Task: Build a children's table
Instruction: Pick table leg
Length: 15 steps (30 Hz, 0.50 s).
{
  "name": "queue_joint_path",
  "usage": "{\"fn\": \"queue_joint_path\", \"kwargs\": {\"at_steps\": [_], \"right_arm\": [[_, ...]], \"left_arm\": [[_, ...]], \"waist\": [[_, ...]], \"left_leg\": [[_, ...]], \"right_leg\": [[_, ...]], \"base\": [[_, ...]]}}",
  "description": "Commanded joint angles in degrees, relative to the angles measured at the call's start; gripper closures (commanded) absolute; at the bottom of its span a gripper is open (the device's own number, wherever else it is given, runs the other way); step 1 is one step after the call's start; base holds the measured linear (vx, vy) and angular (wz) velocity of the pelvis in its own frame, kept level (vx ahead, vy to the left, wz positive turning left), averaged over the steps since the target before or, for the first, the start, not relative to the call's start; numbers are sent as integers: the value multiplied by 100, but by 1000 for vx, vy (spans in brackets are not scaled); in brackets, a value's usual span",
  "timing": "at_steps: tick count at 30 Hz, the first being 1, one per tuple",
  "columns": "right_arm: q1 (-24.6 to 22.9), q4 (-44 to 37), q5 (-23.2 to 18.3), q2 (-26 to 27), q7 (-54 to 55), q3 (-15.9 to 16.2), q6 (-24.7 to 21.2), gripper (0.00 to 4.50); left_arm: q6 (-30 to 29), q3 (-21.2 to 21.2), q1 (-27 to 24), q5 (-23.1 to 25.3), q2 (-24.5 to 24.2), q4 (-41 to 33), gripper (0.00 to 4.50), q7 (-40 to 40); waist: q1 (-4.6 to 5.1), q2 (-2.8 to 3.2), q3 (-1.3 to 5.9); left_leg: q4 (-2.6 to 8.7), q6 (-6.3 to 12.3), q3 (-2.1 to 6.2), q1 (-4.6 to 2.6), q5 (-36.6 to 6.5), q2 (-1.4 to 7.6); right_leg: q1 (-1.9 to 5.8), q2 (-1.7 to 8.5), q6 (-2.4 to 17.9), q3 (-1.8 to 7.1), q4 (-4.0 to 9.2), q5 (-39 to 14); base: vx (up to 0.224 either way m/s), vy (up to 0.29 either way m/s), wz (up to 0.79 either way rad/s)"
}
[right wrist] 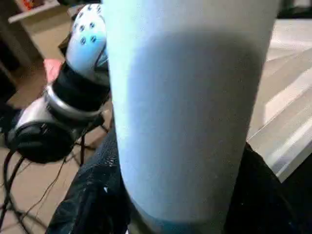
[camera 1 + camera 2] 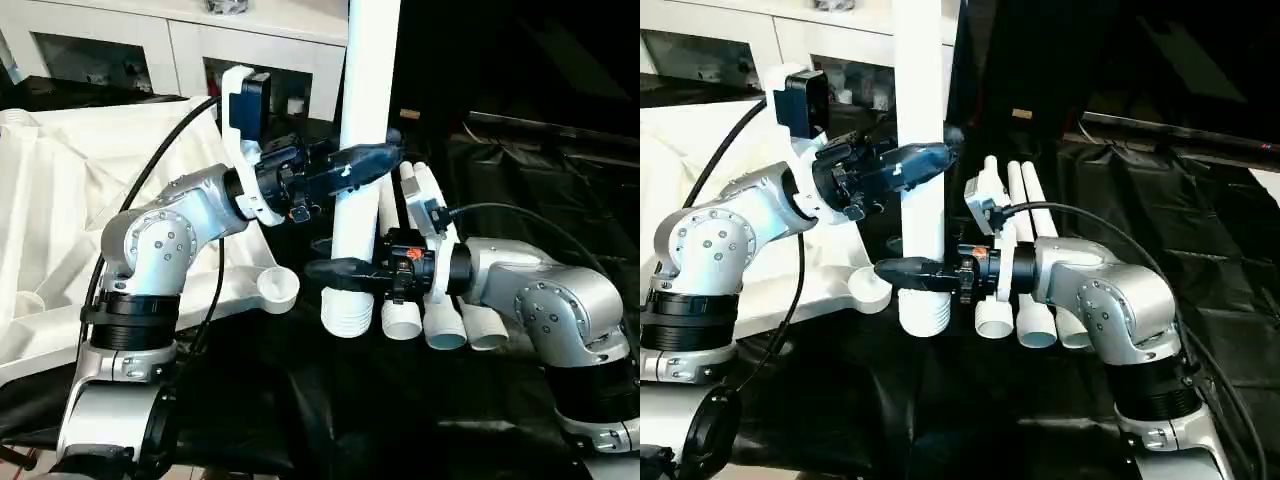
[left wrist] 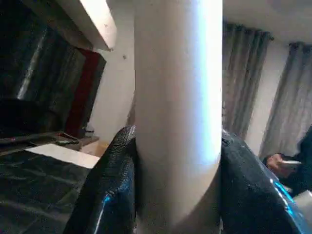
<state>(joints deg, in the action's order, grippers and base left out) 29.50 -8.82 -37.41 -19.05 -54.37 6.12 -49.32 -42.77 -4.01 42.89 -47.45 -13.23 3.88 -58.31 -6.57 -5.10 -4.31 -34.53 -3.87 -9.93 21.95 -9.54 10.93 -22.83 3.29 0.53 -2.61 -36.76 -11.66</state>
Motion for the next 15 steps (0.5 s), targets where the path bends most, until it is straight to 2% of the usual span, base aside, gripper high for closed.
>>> {"fn": "queue_joint_path", "kwargs": {"at_steps": [1, 5, 7, 8, 9, 10, 11, 12, 15], "right_arm": [[24, 152, 144, 10, 269, -94, 34, 257], [73, 258, 256, 110, 485, -115, 139, 257], [212, 492, 493, 390, 1032, -203, 333, 257], [248, 549, 543, 458, 1160, -226, 373, 257], [341, 690, 673, 636, 1497, -280, 485, 257], [362, 722, 698, 674, 1569, -292, 507, 257], [452, 857, 797, 813, 1826, -321, 583, 259], [498, 928, 837, 868, 1928, -324, 614, 259], [541, 984, 860, 926, 2021, -337, 639, 259]], "left_arm": [[149, 22, 168, 107, 103, 31, 194, 184], [225, 21, 160, 225, 164, 86, 155, 360], [421, 78, 172, 824, 374, 223, 151, 1382], [461, 98, 176, 981, 423, 258, 151, 1644], [482, 136, 175, 1306, 553, 335, 148, 2271], [481, 143, 176, 1371, 581, 354, 148, 2408], [434, 126, 157, 1544, 745, 385, 148, 2945], [416, 94, 145, 1577, 853, 385, 148, 3215], [426, 57, 154, 1666, 970, 416, 148, 3541]], "waist": [[-11, 61, 453], [-13, 73, 456], [11, 80, 449], [11, 80, 449], [28, 58, 456], [26, 58, 459], [2, 55, 467], [20, 47, 472], [10, 44, 484]], "left_leg": [[388, -270, 44, -108, -749, 205], [390, -305, 46, -115, -749, 208], [397, -350, 59, -103, -791, 211], [397, -350, 59, -103, -791, 211], [397, -401, 65, -117, -875, 232], [389, -406, 59, -121, -855, 217], [387, -412, 56, -132, -791, 223], [387, -406, 61, -102, -701, 217], [374, -326, 53, -94, -527, 198]], "right_leg": [[303, 449, 999, 253, 429, -658], [297, 449, 947, 255, 431, -683], [294, 447, 946, 250, 434, -692], [294, 447, 946, 250, 434, -692], [296, 467, 875, 256, 437, -844], [285, 464, 850, 256, 444, -894], [290, 466, 816, 262, 450, -851], [310, 453, 839, 257, 419, -671], [331, 433, 844, 255, 398, -270]], "base": [[0, 0, 0], [0, 0, 0], [0, 0, 0], [0, 0, 0], [0, 0, 0], [0, 0, 0], [0, 0, 0], [0, 0, 0], [0, 0, 0]]}}
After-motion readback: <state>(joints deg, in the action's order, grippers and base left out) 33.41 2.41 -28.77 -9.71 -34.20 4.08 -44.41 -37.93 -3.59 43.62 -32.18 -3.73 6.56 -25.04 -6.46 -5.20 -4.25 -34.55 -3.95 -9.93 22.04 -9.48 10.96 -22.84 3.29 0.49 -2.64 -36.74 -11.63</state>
